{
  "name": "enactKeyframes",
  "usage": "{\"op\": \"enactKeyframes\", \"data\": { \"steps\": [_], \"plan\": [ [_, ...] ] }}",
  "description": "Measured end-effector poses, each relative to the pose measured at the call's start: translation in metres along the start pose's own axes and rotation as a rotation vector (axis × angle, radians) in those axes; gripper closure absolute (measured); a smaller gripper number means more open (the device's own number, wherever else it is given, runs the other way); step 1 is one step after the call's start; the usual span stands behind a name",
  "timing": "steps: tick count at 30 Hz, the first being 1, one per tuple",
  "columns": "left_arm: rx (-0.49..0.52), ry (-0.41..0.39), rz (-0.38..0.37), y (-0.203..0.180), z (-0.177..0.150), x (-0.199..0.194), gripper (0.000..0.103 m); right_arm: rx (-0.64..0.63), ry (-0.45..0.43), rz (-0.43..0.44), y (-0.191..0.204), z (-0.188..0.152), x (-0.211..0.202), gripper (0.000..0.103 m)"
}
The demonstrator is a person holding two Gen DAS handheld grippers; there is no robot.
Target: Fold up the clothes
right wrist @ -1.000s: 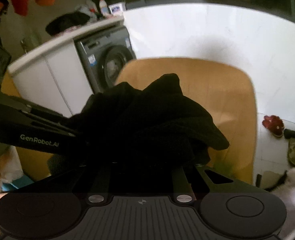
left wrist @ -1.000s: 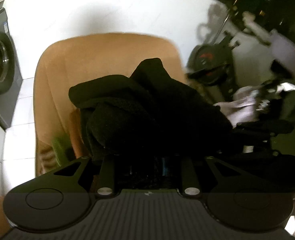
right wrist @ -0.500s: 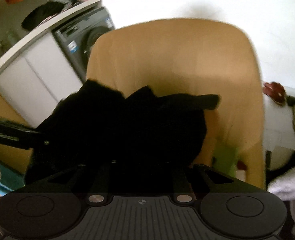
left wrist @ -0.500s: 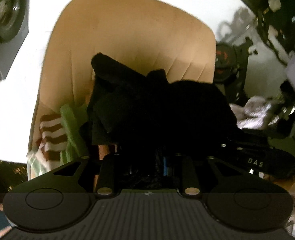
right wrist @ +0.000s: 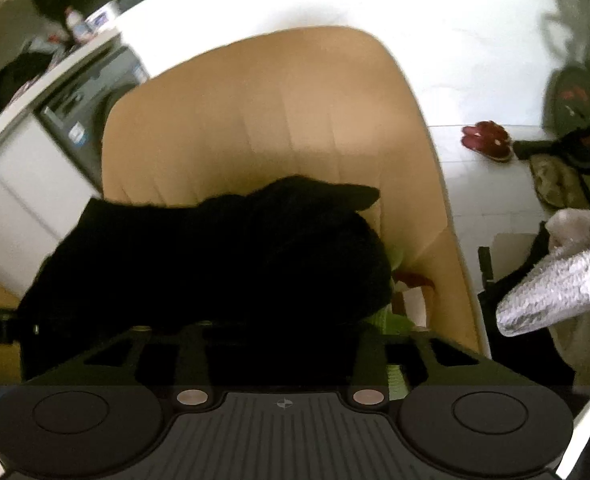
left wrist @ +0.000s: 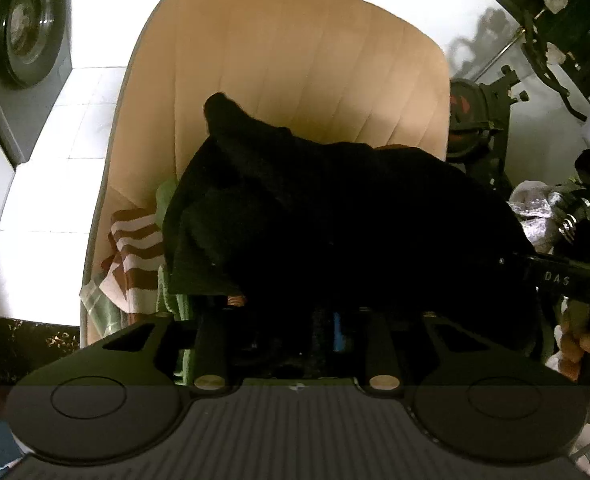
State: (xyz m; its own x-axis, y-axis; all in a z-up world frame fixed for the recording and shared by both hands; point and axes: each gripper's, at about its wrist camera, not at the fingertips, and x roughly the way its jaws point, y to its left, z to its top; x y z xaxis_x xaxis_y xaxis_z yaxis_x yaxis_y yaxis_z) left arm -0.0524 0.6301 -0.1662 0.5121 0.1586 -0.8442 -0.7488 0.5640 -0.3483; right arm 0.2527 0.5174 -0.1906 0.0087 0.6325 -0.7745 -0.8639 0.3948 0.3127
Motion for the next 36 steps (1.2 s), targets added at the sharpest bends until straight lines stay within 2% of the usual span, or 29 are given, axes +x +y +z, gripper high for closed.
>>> {"op": "enactKeyframes", "data": {
  "steps": [1,4,5,6,8,15,19,23,28,36],
  "plan": [
    [0.007,0.001,-0.005,0.000,0.000,-0.002,0.058,0.009,-0.024,-0.027,0.000,-0.001,-0.005,0.010],
    [0.029,-0.020,-0.009,-0.004,-0.002,-0.012,0.038,0.008,-0.065,-0.043,0.004,-0.005,-0.022,0.007],
    [0.035,-0.034,-0.004,-0.005,-0.002,-0.017,0.029,0.005,-0.071,-0.053,0.006,-0.007,-0.028,0.005],
    [0.041,-0.048,0.000,-0.007,-0.003,-0.021,0.026,0.003,-0.078,-0.063,0.009,-0.008,-0.034,0.004],
    [0.048,-0.069,-0.005,-0.009,-0.005,-0.031,0.023,-0.001,-0.090,-0.083,0.013,-0.011,-0.046,0.001],
    [0.059,-0.128,-0.061,-0.012,-0.025,-0.071,0.013,-0.016,-0.115,-0.102,0.047,-0.029,-0.094,0.001],
    [0.096,-0.155,-0.036,-0.024,-0.042,-0.099,0.009,-0.046,-0.135,-0.138,0.078,-0.050,-0.127,0.001],
    [0.139,-0.220,0.013,-0.034,-0.066,-0.132,0.001,-0.072,-0.137,-0.223,0.109,-0.079,-0.158,0.001],
    [0.156,-0.195,0.011,-0.037,-0.100,-0.149,0.001,-0.120,-0.131,-0.359,0.145,-0.127,-0.193,0.001],
    [0.207,-0.147,0.037,-0.050,-0.154,-0.159,0.001,-0.110,-0.115,-0.392,0.164,-0.190,-0.242,0.001]
  ]
}}
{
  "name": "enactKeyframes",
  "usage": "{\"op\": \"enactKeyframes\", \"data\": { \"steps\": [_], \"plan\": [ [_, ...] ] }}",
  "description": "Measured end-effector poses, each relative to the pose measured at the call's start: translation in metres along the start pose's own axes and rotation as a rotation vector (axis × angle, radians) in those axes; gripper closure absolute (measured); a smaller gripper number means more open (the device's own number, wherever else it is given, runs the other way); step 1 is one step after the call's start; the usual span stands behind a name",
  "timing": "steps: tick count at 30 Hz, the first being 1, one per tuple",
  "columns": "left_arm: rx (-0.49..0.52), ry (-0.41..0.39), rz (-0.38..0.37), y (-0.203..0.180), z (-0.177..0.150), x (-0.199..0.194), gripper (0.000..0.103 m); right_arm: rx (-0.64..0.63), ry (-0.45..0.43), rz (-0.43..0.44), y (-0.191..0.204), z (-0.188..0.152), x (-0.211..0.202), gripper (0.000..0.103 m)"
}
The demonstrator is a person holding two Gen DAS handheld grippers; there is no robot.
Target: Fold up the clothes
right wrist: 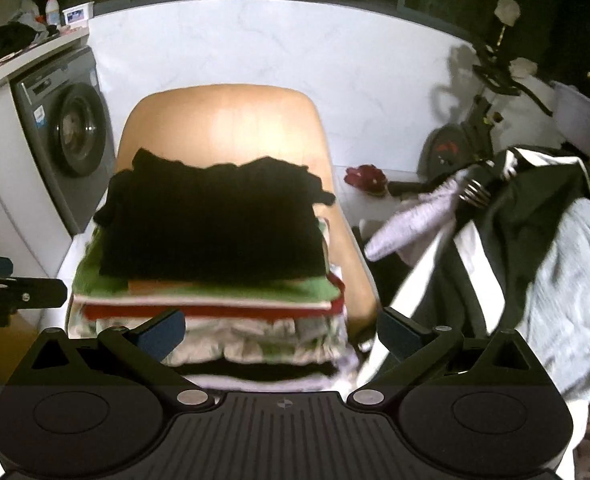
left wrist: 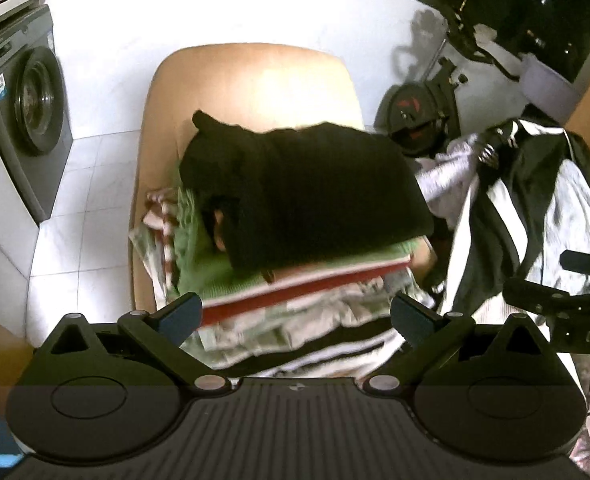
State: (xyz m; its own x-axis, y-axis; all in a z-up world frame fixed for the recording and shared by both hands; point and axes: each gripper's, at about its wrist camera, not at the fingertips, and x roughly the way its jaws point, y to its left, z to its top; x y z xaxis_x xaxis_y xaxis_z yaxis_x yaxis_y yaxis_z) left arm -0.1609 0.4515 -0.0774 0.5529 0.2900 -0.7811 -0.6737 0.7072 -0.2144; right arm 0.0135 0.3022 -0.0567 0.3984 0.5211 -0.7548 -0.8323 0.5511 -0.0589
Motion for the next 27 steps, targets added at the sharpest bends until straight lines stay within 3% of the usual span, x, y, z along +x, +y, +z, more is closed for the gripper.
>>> {"op": "enactKeyframes", "data": {
  "steps": [7,11,16,19,27],
  "plan": [
    [0.024,-0.030,0.077,-0.033,-0.027,-0.022,0.001,0.002,0.015,0.058,-0.016,-0.026,-0.034,0.001],
    [-0.026,-0.065,0.129,-0.057,-0.045,-0.036,0.001,-0.044,0.015,0.076,-0.030,-0.045,-0.049,0.001],
    [-0.095,-0.046,0.118,-0.095,-0.077,-0.047,0.001,-0.084,0.022,0.111,-0.057,-0.079,-0.071,0.001],
    [-0.082,-0.011,0.156,-0.120,-0.098,-0.050,0.001,-0.064,0.042,0.149,-0.074,-0.100,-0.080,0.001],
    [-0.067,-0.016,0.206,-0.168,-0.140,-0.073,0.001,-0.077,0.014,0.182,-0.105,-0.133,-0.112,0.001]
  ]
}}
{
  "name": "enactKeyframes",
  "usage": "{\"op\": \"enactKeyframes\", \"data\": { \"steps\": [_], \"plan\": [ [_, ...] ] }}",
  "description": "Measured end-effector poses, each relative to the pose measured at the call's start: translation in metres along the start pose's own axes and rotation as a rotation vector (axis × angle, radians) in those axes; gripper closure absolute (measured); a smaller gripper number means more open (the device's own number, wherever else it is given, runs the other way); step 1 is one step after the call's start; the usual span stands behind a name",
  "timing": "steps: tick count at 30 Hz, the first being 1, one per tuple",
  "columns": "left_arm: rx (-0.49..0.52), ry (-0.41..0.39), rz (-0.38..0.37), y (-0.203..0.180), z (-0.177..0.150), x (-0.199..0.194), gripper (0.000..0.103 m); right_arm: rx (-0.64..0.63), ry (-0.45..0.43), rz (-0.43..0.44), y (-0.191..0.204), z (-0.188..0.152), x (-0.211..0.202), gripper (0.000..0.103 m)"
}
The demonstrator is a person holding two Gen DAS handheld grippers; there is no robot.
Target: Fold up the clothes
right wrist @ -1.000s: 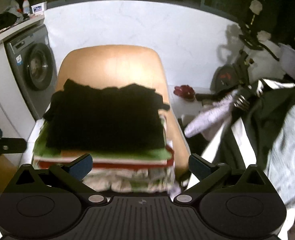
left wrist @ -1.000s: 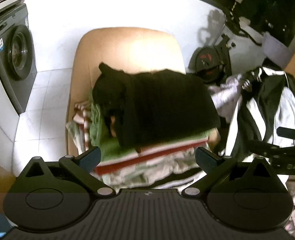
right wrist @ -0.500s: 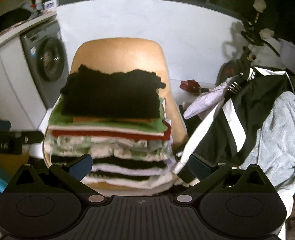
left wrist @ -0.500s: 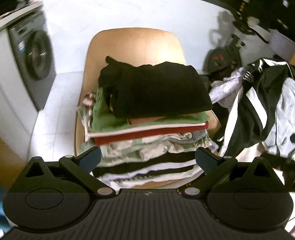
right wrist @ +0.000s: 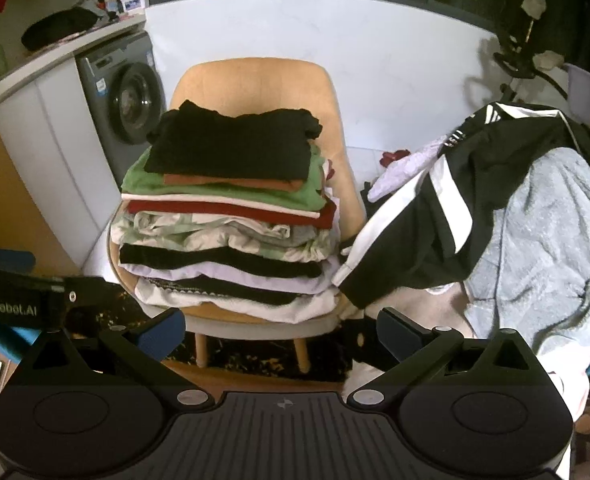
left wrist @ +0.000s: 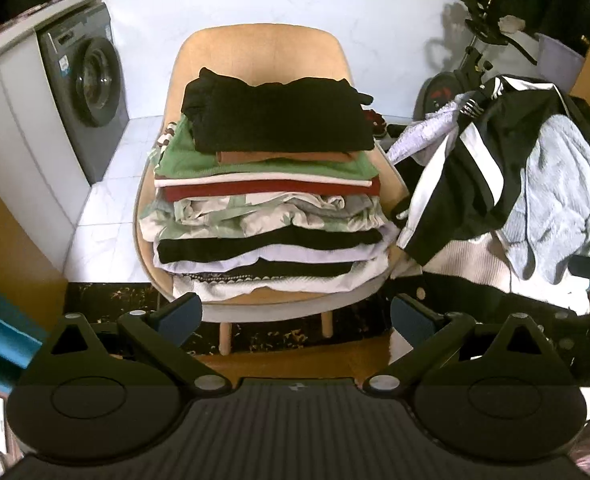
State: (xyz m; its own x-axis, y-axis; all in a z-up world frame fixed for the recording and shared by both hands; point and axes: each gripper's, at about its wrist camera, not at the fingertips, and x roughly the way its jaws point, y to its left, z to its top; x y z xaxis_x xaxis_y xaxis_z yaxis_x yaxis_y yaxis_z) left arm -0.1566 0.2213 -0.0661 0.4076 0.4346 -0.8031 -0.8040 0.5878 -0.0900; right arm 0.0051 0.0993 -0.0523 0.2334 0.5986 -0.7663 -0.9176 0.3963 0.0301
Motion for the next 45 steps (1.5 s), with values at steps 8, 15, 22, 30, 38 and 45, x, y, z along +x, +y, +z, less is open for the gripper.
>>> {"op": "enactKeyframes", "data": {
  "steps": [8,15,22,30,38,45],
  "plan": [
    [0.000,-0.002,0.011,-0.016,-0.017,-0.015,0.001,-0.023,0.001,0.017,-0.007,-0.013,-0.019,0.001],
    [-0.009,-0.026,0.003,-0.008,-0.010,-0.024,0.001,0.000,-0.015,-0.011,-0.002,-0.003,-0.027,0.001],
    [0.006,-0.023,0.005,-0.002,-0.012,-0.024,0.001,-0.033,-0.003,-0.035,0.012,0.000,-0.025,0.001],
    [0.007,0.003,0.000,0.004,-0.013,-0.020,0.001,-0.029,0.002,-0.053,0.017,0.000,-0.026,0.001],
    [0.062,0.025,0.010,-0.005,-0.014,-0.015,0.001,-0.016,0.012,-0.045,0.016,-0.003,-0.026,0.001],
    [0.059,0.028,0.012,-0.007,-0.013,-0.014,0.001,-0.032,0.004,-0.033,0.016,-0.005,-0.029,0.001]
  ]
}}
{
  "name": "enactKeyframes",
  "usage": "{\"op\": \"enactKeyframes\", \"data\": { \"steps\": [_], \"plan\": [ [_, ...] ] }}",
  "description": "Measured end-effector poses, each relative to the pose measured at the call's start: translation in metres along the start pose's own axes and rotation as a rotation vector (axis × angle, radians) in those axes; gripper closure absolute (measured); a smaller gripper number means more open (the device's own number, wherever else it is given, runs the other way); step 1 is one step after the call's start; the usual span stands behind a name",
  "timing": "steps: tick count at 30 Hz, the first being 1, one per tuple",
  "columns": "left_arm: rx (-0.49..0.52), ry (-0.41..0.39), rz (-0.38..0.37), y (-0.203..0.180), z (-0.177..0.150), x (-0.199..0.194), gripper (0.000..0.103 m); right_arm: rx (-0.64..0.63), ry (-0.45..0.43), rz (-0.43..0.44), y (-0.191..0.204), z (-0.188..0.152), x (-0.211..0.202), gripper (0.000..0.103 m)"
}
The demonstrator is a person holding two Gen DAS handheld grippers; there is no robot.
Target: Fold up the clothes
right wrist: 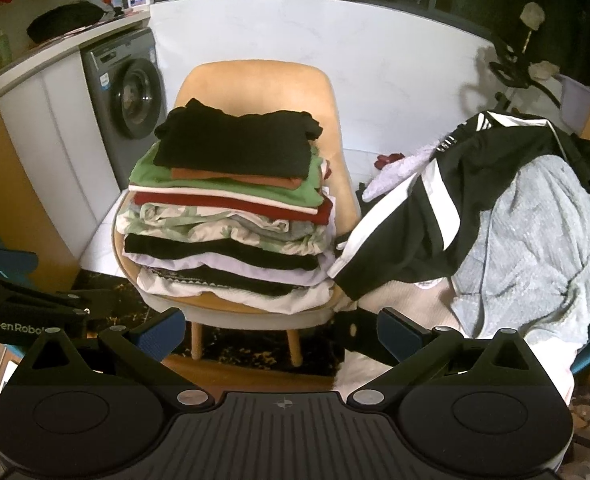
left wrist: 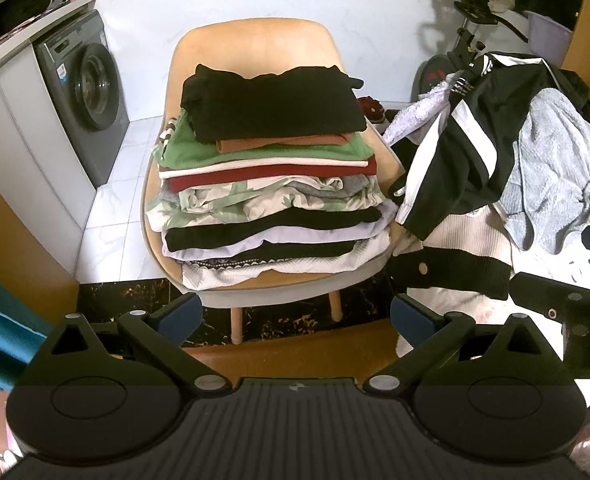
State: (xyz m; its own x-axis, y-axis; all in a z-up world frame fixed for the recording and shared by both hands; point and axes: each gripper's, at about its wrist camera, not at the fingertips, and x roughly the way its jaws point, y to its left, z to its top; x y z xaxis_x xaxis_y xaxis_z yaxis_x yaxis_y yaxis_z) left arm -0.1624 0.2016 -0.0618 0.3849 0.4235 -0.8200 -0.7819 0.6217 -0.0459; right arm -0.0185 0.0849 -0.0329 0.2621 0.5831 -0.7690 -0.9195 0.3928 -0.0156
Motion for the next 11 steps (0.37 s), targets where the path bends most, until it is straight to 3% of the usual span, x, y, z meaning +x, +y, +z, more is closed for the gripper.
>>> {"op": "enactKeyframes", "data": {
  "steps": [11],
  "plan": [
    [0.001,0.032,0.004,-0.0033,-0.0059,0.0034,0.001,-0.013,-0.008,0.034,-0.0012,-0.0032,-0.0033,0.001]
  ]
}}
